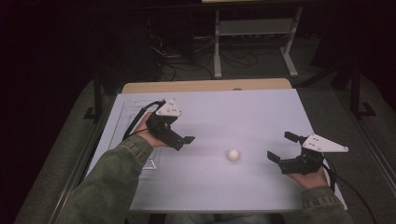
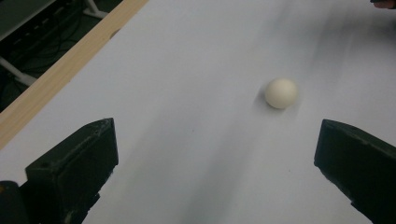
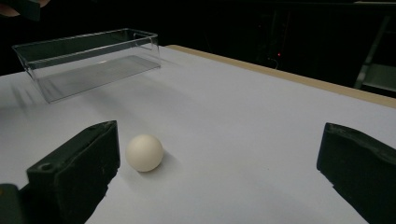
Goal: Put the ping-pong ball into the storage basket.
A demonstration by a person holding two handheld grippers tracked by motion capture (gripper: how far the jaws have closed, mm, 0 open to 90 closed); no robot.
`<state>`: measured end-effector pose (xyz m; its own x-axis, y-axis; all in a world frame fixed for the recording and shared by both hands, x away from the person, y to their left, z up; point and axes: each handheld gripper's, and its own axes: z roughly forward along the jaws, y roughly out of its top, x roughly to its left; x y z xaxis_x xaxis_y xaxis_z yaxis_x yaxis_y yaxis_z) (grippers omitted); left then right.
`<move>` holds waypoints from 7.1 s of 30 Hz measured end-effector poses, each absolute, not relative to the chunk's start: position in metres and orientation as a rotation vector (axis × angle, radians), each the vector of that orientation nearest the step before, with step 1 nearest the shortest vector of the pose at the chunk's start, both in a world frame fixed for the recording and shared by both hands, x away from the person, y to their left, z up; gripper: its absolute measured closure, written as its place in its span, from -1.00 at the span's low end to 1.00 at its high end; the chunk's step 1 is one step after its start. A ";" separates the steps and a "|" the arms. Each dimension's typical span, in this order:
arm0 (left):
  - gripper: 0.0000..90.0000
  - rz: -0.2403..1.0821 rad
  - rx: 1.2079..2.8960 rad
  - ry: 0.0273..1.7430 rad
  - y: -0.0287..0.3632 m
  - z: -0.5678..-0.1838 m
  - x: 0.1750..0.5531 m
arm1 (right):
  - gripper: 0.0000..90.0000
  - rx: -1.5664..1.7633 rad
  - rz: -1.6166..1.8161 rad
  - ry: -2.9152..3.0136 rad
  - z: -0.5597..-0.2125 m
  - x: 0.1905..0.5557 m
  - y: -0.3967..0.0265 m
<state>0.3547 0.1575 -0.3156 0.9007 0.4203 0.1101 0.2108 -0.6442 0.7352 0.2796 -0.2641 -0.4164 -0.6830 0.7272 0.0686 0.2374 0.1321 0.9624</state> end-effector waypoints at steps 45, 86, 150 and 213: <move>-1.00 0.166 2.535 0.206 0.074 -0.334 0.380 | -1.00 0.946 1.594 1.983 -0.415 0.278 -0.271; -1.00 0.065 2.662 0.021 0.029 -0.380 0.374 | -1.00 0.950 1.596 1.998 -0.416 0.279 -0.271; -0.08 0.019 2.685 -0.045 -0.007 -0.415 0.374 | -1.00 0.952 1.600 2.014 -0.416 0.279 -0.271; 0.12 0.169 2.663 -0.032 0.017 -0.375 0.363 | -1.00 0.946 1.592 2.022 -0.417 0.279 -0.269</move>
<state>0.3627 0.0167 -0.3747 0.9922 0.0063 0.1249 -0.0514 -0.8901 0.4530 0.2791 -0.2694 -0.4169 -0.6923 0.7150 0.0975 0.2626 0.1237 0.9569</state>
